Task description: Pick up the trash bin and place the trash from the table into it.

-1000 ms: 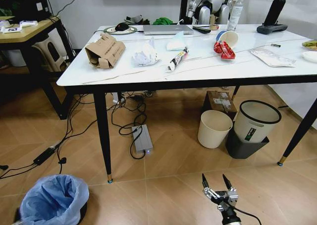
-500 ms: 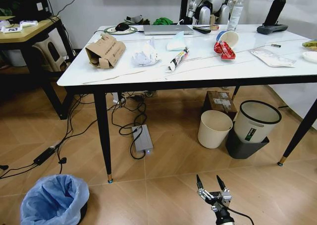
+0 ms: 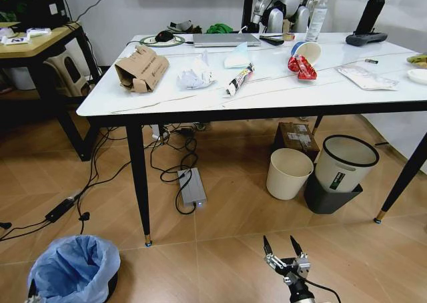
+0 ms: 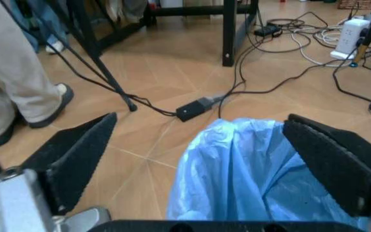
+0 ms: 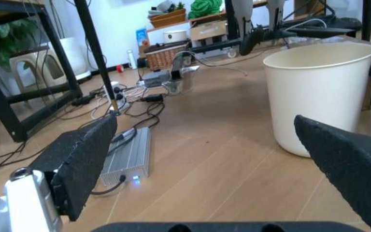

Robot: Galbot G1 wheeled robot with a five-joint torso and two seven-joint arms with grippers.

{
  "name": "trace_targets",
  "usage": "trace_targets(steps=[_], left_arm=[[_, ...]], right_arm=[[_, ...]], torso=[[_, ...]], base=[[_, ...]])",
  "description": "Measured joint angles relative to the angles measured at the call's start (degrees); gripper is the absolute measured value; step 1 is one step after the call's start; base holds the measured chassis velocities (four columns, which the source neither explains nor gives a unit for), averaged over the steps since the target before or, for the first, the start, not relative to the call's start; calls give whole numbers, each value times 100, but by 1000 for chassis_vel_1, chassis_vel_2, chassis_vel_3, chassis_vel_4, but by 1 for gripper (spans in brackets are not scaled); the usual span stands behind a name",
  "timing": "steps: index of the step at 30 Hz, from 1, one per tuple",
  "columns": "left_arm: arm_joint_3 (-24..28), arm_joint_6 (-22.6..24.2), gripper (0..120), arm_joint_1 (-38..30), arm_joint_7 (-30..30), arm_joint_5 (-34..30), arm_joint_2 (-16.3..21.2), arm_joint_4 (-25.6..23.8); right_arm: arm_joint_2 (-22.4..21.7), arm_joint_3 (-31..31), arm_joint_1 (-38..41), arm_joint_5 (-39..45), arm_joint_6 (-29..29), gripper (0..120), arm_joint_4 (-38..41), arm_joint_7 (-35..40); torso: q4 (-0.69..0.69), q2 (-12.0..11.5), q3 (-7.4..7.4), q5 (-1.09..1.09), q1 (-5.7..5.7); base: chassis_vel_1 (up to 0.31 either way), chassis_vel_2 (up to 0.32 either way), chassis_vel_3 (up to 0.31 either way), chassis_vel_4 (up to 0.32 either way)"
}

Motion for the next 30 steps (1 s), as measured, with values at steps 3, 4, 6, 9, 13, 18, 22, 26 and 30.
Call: trace_targets(steps=[3, 4, 6, 9, 13, 18, 22, 26, 30], left_arm=[[-52, 225, 106, -217, 4, -26, 95, 69], [-52, 225, 106, -217, 4, -26, 95, 69], [-85, 300, 106, -315, 45, -24, 169, 160], [-151, 285, 106, -362, 141, 59, 225, 310], [-155, 65, 102, -460, 235, 330, 233, 738], [44, -140, 93, -795, 262, 530, 115, 1492], [56, -165, 96, -971, 262, 412, 115, 1723], [54, -141, 97, -1039, 249, 300, 134, 1767], [30, -25, 100, -1078, 190, 104, 157, 1732]], right_arm=[[52, 2, -30, -21, -7, 100, 37, -1], [52, 2, -30, -21, -7, 100, 37, -1], [83, 4, -51, -39, -5, 100, 44, 0], [113, 11, -85, -56, 6, 100, 57, 0], [144, 7, -105, -83, 23, 100, 76, 0], [164, -3, -166, -108, 34, 100, 118, 0], [164, -1, -203, -121, 63, 100, 118, 0], [161, 3, -249, -137, 100, 100, 115, -1], [162, 4, -259, -167, 126, 100, 85, 0]], torso=[[0, 1, 0, -1, 0], [0, 1, 0, -1, 0], [0, 1, 0, 0, 0], [-1, 1, 1, 0, 0], [1, 2, 1, 1, 0], [0, 2, 1, -2, 0], [0, 2, 1, 0, 0], [-1, 2, 1, 1, 0], [0, 2, 1, 1, 0]], base=[[0, 0, 0, 0], [0, 0, 0, 0], [0, 0, 0, 0], [0, 0, 0, 0], [0, 0, 0, 0], [0, 0, 0, 0], [0, 0, 0, 0], [0, 0, 0, 0], [0, 0, 0, 0]])
